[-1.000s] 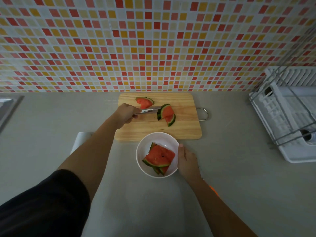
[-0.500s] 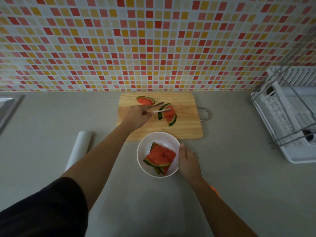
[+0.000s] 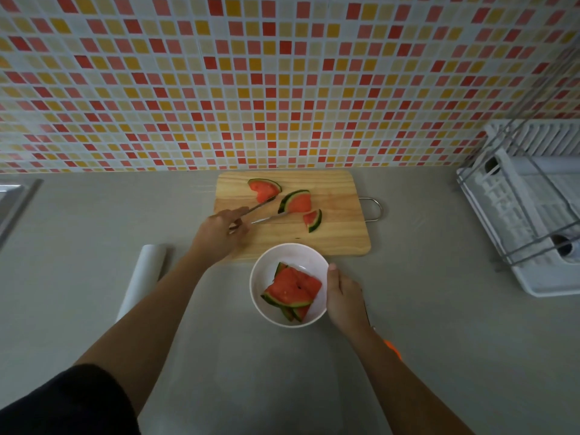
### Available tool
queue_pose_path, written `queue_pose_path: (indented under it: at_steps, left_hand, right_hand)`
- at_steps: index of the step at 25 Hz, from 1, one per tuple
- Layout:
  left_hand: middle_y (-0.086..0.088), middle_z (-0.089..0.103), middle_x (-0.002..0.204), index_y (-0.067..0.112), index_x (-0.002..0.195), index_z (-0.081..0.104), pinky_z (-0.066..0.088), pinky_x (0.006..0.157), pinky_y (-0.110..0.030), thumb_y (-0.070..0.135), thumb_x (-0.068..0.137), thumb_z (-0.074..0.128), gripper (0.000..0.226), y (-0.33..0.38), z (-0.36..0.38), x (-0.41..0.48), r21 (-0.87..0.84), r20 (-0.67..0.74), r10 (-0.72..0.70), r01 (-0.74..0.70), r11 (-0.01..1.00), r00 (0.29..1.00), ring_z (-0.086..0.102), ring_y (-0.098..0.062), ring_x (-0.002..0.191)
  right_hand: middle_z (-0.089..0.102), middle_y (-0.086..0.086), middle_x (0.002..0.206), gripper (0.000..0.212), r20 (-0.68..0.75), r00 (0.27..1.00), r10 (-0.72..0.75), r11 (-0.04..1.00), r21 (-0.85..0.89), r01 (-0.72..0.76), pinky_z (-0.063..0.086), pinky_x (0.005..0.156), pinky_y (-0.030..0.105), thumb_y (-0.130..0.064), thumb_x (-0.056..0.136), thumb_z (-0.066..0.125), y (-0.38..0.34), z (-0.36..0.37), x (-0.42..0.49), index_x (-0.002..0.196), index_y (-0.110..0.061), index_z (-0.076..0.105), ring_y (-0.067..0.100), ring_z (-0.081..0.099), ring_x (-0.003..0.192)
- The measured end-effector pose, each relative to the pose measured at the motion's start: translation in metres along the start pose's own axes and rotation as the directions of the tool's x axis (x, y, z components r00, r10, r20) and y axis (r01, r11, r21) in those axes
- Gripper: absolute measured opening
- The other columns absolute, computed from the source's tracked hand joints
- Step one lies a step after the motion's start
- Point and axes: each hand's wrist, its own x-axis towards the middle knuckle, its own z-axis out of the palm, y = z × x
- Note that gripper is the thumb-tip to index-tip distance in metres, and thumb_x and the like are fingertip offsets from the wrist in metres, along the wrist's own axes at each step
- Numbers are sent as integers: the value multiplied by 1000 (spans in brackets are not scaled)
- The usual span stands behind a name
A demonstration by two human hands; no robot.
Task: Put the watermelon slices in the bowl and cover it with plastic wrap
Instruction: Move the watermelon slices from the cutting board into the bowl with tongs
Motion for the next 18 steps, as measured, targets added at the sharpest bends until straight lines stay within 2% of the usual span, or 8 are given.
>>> queue_pose_path:
  at_steps: [4, 9, 14, 18]
  left_hand:
    - [-15, 57, 112, 14, 131, 56, 44, 90, -37, 26, 91, 60, 42, -12, -3, 7, 87, 105, 24, -33, 996, 994, 58, -32, 96]
    - [-16, 56, 114, 18, 139, 46, 37, 94, -36, 37, 94, 52, 49, 6, 5, 37, 103, 238, -10, -15, 995, 971, 51, -33, 108]
    - [-19, 60, 109, 14, 138, 47, 38, 90, -36, 35, 96, 49, 48, 8, 7, 36, 96, 223, 16, -38, 995, 975, 53, -34, 102]
    - [-18, 67, 106, 15, 133, 54, 41, 87, -36, 34, 97, 49, 41, 10, 4, 37, 20, 204, 21, -26, 999, 979, 57, -31, 99]
  right_hand:
    - [62, 3, 69, 50, -2, 1000, 4, 1000, 18, -4, 46, 67, 34, -42, 97, 27, 3, 1, 1, 70, -15, 59, 21, 59, 71]
    - [56, -10, 62, 48, 3, 1000, 28, 1000, 2, -28, 39, 61, 28, -44, 97, 26, 4, 3, 3, 61, -24, 52, 12, 57, 66]
    - [58, -10, 63, 51, -17, 999, 34, 999, -3, -35, 41, 66, 30, -52, 92, 24, 11, 5, 4, 58, -26, 52, 12, 58, 67]
    - [61, -4, 66, 50, -23, 1000, 13, 1000, 7, -13, 42, 66, 31, -51, 92, 24, 11, 6, 5, 61, -25, 53, 15, 60, 68]
